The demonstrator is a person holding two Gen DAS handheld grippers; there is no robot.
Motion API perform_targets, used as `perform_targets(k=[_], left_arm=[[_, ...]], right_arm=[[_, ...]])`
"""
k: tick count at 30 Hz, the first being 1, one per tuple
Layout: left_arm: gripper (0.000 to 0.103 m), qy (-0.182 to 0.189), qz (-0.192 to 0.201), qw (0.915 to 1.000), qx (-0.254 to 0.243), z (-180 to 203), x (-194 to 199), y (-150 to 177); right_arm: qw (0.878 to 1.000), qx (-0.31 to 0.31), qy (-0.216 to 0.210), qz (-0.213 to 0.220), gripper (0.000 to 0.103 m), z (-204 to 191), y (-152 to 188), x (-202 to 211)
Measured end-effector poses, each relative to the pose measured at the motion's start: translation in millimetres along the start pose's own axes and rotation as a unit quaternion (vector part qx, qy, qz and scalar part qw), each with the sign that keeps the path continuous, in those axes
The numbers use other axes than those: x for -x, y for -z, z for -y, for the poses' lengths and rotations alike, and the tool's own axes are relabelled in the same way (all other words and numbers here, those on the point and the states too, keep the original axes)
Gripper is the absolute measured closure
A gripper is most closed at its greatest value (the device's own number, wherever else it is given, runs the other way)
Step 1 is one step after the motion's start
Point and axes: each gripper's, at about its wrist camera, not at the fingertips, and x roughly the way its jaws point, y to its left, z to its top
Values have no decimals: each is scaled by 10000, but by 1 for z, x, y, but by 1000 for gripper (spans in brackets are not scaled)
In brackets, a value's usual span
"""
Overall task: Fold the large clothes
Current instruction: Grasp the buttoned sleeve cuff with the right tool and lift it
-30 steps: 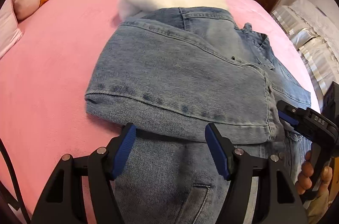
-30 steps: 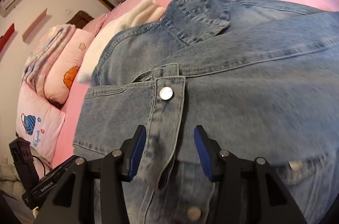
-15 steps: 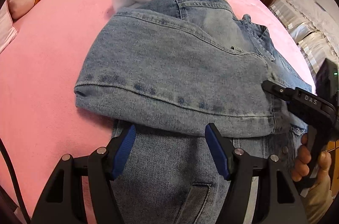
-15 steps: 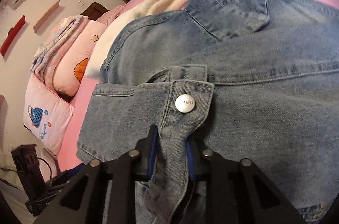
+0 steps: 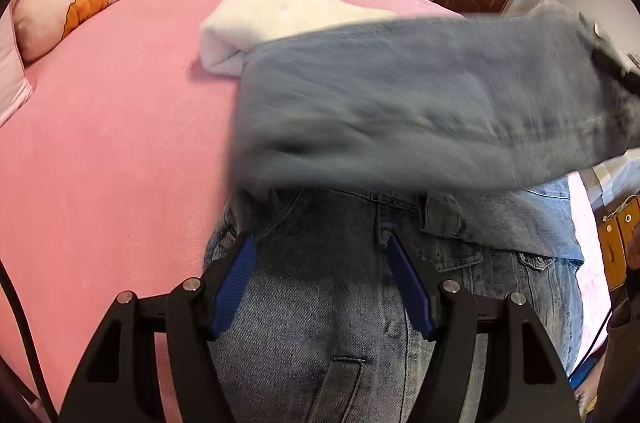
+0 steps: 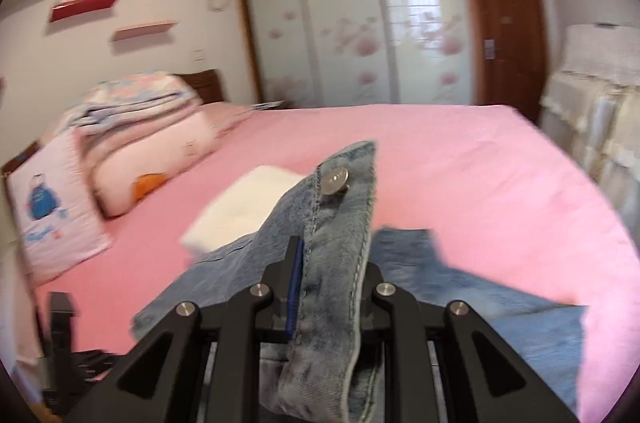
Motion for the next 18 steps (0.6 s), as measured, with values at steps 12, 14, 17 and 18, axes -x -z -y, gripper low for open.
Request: perform_targets(k=[12, 14, 17, 18], left_arm=[[37, 11, -205, 9997, 122, -14, -16, -16], [37, 20, -306, 9994, 172, -20, -23, -26], [37, 169, -497, 9982, 292, -33, -39, -48], [37, 189, -552, 9978, 303, -35, -45, -56]], right_arm=[[9838, -720, 844, -1409, 85, 86, 96, -57], [9766, -1042, 781, -1709, 81, 97, 107, -71], [9619, -1678, 577, -2080, 77, 118, 122, -81], [9583, -1833, 497, -2135, 71, 123, 125, -81]])
